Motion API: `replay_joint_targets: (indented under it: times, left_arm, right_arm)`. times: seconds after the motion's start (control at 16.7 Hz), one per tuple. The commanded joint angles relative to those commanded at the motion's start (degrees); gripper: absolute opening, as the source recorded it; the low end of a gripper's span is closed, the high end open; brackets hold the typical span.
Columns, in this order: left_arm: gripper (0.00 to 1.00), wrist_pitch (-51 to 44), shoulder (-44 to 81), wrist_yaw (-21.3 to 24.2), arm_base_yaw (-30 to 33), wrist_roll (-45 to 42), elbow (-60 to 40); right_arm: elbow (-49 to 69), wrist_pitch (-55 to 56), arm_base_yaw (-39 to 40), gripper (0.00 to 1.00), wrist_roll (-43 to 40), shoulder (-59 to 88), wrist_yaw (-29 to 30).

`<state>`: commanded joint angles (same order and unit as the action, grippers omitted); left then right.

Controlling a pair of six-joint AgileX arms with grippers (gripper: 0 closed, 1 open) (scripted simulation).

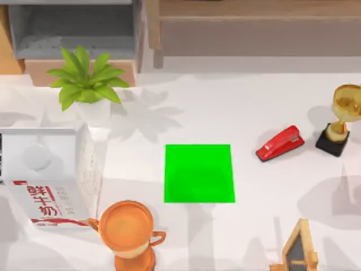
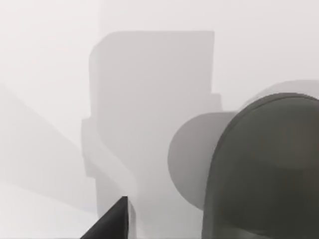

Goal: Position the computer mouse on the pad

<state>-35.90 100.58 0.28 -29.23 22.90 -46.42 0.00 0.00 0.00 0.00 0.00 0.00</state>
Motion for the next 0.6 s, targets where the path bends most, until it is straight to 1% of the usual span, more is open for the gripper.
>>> replay_joint_targets:
  times: [0.42, 0.48, 0.6]
  left_arm:
    - [0.00, 0.0, 0.0, 0.0, 0.0, 0.0, 0.0]
    - [0.00, -2.7, -3.0, -0.9, 0.0, -0.3, -1.3]
    - [0.00, -3.6, -3.3, -0.9, -0.1, -0.2, -2.1]
  right_arm:
    - [0.0, 0.0, 0.0, 1.00, 0.0, 0.0, 0.0]
    - [0.0, 0.0, 0.0, 1.00, 0.0, 0.0, 0.0]
    - [0.0, 0.0, 0.0, 1.00, 0.0, 0.0, 0.0]
